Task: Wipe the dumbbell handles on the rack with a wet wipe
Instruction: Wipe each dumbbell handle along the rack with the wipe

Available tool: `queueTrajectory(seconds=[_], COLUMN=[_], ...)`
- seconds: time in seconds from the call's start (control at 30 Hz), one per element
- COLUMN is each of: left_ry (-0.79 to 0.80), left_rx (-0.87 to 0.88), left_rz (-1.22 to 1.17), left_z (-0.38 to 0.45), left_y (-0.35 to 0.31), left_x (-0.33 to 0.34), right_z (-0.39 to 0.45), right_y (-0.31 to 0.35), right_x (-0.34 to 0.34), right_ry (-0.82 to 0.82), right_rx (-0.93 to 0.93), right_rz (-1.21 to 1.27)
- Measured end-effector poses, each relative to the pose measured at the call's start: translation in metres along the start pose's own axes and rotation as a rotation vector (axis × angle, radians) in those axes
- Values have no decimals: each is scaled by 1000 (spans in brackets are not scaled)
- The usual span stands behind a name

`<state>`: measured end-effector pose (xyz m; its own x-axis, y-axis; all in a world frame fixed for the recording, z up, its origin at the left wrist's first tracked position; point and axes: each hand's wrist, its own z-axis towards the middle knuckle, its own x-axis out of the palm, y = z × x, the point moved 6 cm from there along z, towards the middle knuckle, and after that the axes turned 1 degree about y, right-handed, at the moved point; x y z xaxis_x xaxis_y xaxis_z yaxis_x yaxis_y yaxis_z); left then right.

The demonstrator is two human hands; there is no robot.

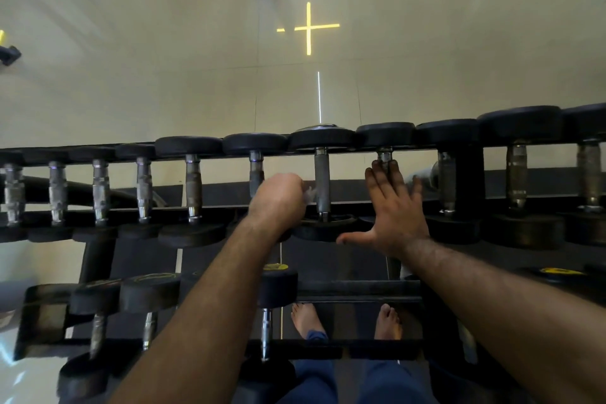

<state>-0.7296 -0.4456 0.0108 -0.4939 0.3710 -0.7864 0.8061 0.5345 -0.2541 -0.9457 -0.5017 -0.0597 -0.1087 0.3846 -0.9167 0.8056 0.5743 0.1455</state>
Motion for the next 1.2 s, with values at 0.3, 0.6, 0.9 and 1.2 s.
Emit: queueTrajectory(seconds=[0.3,0.6,0.9,1.2], left_ry=[-445,-589,-536,-560], left_rx=[-41,34,109,266], left_rz=[-209,-274,-433,-474], left_z=[-52,-77,-76,-24], left_y=[50,70,62,36], left_x=[-60,-76,-59,-35], right_z=[2,17,-7,-21], right_y=[139,170,113,95], right_x=[-13,-10,1,-1], right_ry=[103,168,-258,-372], right_rx=[-353,23,-185,-294], right_rz=[-119,-260,309,359])
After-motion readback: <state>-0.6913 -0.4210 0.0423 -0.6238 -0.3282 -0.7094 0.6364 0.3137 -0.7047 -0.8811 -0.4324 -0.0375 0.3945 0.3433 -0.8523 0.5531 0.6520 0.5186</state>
